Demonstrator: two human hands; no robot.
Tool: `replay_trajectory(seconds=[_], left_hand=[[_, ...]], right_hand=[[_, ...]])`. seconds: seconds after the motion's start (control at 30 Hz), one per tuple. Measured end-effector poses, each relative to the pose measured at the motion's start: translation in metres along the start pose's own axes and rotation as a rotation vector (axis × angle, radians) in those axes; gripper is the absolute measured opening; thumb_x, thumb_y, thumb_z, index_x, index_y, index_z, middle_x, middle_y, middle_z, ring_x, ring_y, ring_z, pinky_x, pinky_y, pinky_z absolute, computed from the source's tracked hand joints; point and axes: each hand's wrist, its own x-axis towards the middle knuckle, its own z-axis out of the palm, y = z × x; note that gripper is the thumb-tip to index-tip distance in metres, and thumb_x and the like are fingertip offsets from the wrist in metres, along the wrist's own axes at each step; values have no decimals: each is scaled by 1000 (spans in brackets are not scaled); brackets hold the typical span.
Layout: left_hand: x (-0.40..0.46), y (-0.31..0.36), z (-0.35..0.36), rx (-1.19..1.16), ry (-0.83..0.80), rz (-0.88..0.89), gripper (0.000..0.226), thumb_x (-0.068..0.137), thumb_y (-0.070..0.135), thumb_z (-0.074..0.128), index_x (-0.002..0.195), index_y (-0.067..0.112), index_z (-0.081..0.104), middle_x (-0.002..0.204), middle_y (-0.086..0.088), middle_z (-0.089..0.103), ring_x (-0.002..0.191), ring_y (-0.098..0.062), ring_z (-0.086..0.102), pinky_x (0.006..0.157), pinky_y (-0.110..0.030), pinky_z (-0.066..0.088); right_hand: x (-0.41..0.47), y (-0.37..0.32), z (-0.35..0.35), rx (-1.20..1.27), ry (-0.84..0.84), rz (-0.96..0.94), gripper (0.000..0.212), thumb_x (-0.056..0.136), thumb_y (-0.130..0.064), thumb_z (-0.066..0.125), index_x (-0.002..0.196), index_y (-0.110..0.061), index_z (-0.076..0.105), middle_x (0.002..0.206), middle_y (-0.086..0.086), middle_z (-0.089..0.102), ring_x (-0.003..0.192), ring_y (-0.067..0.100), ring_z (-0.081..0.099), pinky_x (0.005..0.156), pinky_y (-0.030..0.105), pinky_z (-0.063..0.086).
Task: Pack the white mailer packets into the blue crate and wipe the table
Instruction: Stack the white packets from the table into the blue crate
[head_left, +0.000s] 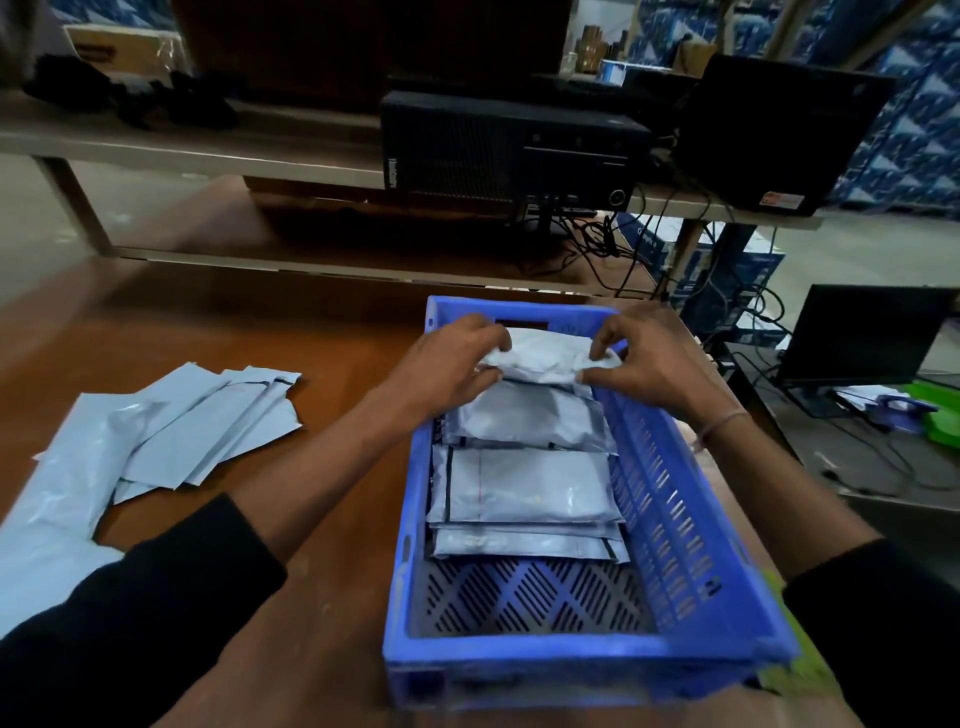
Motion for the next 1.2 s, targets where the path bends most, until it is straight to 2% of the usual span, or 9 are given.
replay_trajectory(seconds=[0.13,0.23,0.43,0.53,0.67,0.87,1.03,1.13,1.2], left_hand=[[-18,9,12,10,-95,47,33,92,34,73,122,22,65,125,0,58,96,-22,65,71,-31,49],[-20,6,21,-20,-206,22,36,94,43,70,123,22,68,127,1,56,101,-20,65,81,-38,56],[-13,5,25,-18,-272,-35,45,93,25,74,135,14,65,135,-8,52,116,-28,60,97,-44,51],[-12,4,25,-27,-259,-41,59,90,28,76,145,17,56,131,-7,52,115,-28,58,96,-45,52],[-12,2,19,-33,-233,-68,67,89,40,76,148,21,51,132,-4,51,116,-22,56,91,-32,49],[-17,2,21,-122,-227,-222,84,76,50,85,148,27,49,143,-6,45,126,-23,50,104,-38,49],[-12,4,25,-190,-193,-315,68,73,46,89,133,25,63,125,-7,57,97,-23,66,90,-37,56],[-13,4,22,-202,-196,-329,66,73,44,89,132,26,64,128,-6,55,88,-18,66,79,-29,50],[-14,3,17,-204,-195,-323,67,75,45,88,134,27,62,133,-4,49,88,-16,67,82,-28,49]], right_hand=[[-12,16,33,34,-100,97,38,68,-28,88,92,-12,63,93,-2,61,87,15,53,68,24,35],[-17,26,62,4,-137,138,48,67,-28,86,103,-13,59,103,5,60,97,22,57,73,27,37],[-24,24,85,-123,-110,177,54,73,-33,80,119,-15,58,115,13,55,97,34,59,84,42,50],[-26,20,85,-109,-98,170,57,72,-33,79,122,-17,57,114,14,54,99,36,57,82,42,50],[-30,21,82,-72,-143,112,66,68,-37,82,126,-20,54,113,13,54,105,33,52,92,43,43],[-32,23,81,-86,-236,118,69,65,-41,76,122,-26,41,104,3,49,100,28,42,87,39,37],[-25,22,81,-29,-267,200,80,50,-52,69,121,-35,37,117,2,51,110,29,46,92,46,44],[-21,22,75,-27,-260,186,81,51,-50,72,123,-35,37,116,2,47,107,28,46,90,43,45],[-19,24,72,-19,-228,152,77,52,-48,74,121,-30,43,115,2,50,105,25,48,90,38,44]])
